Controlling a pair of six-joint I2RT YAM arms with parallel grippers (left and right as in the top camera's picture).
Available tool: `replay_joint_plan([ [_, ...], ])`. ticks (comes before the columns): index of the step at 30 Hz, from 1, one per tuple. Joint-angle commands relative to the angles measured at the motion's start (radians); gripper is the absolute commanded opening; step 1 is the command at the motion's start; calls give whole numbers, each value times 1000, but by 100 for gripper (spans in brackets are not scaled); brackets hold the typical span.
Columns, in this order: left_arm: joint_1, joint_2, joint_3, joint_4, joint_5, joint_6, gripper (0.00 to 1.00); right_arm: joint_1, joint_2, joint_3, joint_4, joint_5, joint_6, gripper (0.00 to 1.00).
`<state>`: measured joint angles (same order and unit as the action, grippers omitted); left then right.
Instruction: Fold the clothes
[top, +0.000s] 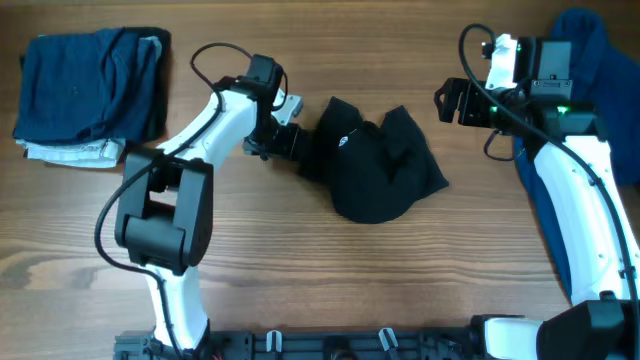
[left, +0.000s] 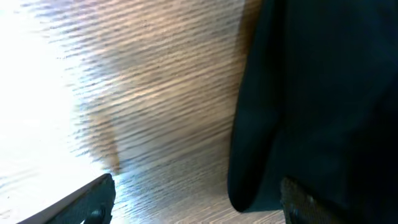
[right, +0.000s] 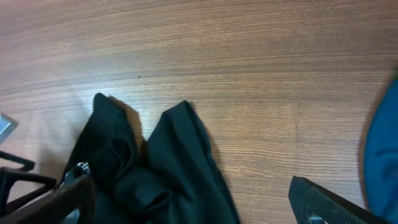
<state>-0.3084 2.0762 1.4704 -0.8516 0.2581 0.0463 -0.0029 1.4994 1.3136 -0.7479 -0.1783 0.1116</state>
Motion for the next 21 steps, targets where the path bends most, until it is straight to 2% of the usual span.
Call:
replay_joint_plan([
  [1, -48, 31, -17, -2, -17, -3, 84, 1, -18, 21, -2, 53, -7, 99],
  [5, -90, 52, -35, 12, -17, -3, 84, 1, -17, 21, -5, 53, -6, 100],
  [7, -111, 52, -36, 15, -15, -24, 77, 1, -17, 21, -6, 53, -6, 100],
  [11, -165, 52, -36, 23, -9, -55, 47, 1, -17, 21, -14, 53, -6, 98],
  [14, -224, 52, -36, 21, -10, -55, 13, 2, -17, 21, -17, 53, -6, 97],
  [15, -239, 52, -36, 21, -21, -55, 4, 2, -18, 21, -21, 52, -6, 95],
  [18, -225, 36, -17, 0, -132, -113, 4, 2, -17, 21, -36, 52, -6, 90],
  [21, -155, -47, 112, -97, -171, -115, 4, 2, -17, 20, -43, 45, 5, 86],
])
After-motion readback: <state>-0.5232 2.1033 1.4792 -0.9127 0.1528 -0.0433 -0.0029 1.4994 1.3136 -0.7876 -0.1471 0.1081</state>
